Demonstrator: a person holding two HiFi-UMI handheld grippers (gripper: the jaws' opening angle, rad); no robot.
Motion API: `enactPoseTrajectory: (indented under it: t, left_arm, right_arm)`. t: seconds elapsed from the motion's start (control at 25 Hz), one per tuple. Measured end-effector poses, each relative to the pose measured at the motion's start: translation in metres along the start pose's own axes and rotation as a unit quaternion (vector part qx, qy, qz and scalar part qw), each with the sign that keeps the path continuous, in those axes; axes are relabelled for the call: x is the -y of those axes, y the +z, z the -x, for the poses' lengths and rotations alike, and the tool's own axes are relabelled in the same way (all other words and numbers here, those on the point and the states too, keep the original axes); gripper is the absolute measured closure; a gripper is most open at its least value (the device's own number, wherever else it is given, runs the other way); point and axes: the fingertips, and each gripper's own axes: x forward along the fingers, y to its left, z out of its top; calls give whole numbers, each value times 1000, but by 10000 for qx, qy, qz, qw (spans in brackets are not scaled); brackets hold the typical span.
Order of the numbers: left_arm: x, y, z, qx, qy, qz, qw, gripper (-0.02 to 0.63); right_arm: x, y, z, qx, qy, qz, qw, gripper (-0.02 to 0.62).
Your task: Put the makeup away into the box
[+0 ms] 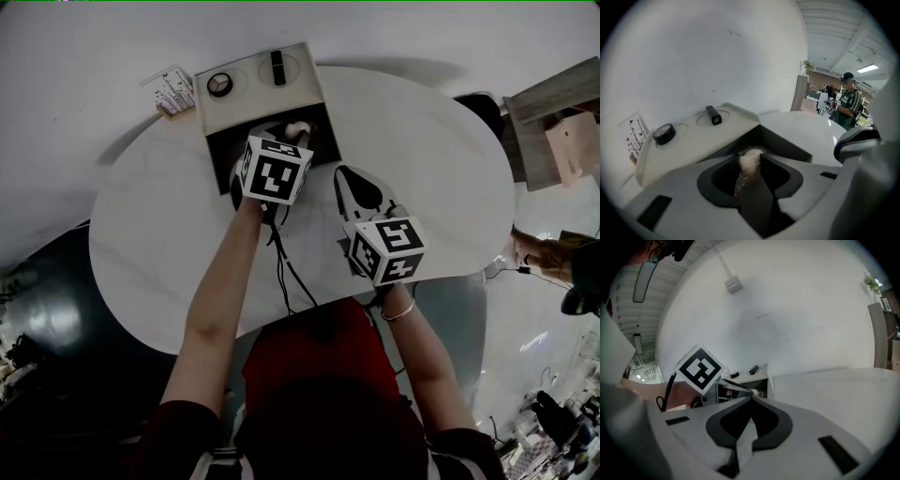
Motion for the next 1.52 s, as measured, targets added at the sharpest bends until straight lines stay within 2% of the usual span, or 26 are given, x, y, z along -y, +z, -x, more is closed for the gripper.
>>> enactPoseTrajectory:
  t: [0.44, 1.24, 1.52]
  left_arm:
    - [-1, -5, -11, -207, -3, -127, 9997, 453]
    - [2, -4, -5, -134, -119, -85, 9998, 394]
    - [0, 0, 7, 21, -73, -26, 10000, 393]
  right_arm:
    - [6, 0, -1, -51, 3, -64, 10000, 580]
    - [6, 3, 0, -36, -4, -94, 9999, 580]
    - [5, 5, 4, -7, -7, -43, 10000, 580]
